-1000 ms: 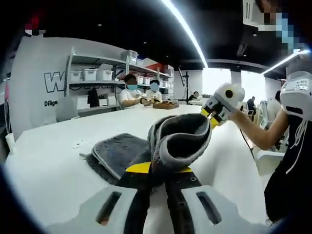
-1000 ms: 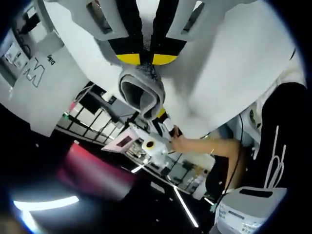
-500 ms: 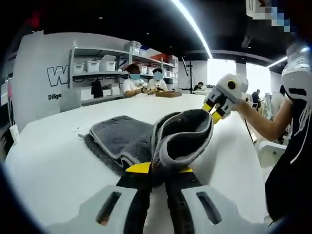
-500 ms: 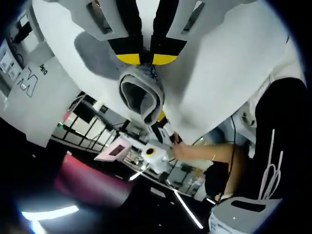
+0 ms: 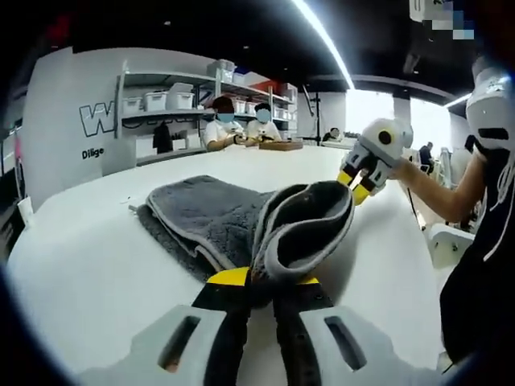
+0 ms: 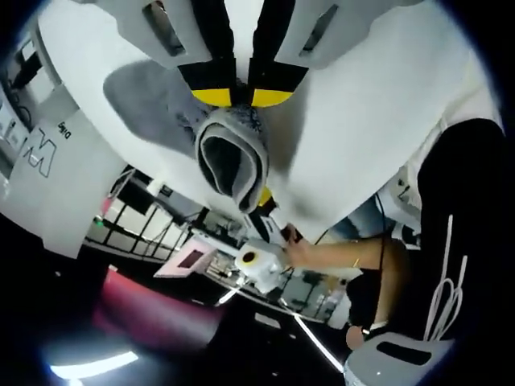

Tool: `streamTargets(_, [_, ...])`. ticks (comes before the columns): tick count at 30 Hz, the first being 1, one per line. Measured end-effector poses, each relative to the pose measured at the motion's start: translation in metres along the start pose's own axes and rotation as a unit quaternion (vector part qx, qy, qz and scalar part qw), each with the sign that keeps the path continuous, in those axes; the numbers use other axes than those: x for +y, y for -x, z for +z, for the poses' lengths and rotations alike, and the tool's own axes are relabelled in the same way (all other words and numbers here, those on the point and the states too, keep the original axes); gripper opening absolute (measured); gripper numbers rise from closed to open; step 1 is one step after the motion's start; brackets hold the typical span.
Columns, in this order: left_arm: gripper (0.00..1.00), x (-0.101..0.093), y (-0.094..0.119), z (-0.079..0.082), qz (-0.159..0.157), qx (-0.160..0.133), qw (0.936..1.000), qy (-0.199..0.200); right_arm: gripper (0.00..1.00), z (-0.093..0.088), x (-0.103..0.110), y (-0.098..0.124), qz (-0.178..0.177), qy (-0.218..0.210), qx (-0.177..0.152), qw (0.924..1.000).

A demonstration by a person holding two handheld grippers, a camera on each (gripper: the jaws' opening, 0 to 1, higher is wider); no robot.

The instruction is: Open the folded towel by lifting each exposed corner and separating the folded layers until the towel lies flat within the target outline without major curled edges

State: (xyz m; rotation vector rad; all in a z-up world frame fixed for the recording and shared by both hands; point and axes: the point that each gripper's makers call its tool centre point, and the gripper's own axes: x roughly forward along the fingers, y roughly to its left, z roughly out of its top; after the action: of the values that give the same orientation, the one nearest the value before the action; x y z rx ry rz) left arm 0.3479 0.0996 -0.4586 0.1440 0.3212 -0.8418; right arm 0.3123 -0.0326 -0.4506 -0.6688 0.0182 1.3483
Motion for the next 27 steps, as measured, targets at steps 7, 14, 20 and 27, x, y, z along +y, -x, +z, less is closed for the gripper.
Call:
streamTargets(7, [0.1,-0.001,-0.002,-0.006,0.007,0.001,1.0,0.005,0.0,-0.008,0.004,-0.001,-0.005,-0.023,0.001,0.9997])
streamTargets(14, [0.1,-0.003,-0.002,-0.01,0.015,-0.007,0.9996,0.021,0.0,-0.013,0.006,-0.001,-0.007,-0.041,0.001,0.9991])
streamTargets(20, [0.1,-0.004,-0.002,-0.014,0.023,-0.015,0.9992,0.029,0.0,-0.016,0.012,-0.004,-0.015,-0.047,0.007,0.9988])
streamTargets(27, [0.14,-0.01,0.0,-0.013,0.032,-0.024,0.9986,-0.034,0.01,-0.017,0.01,-0.002,-0.035,-0.073,0.0,0.9967])
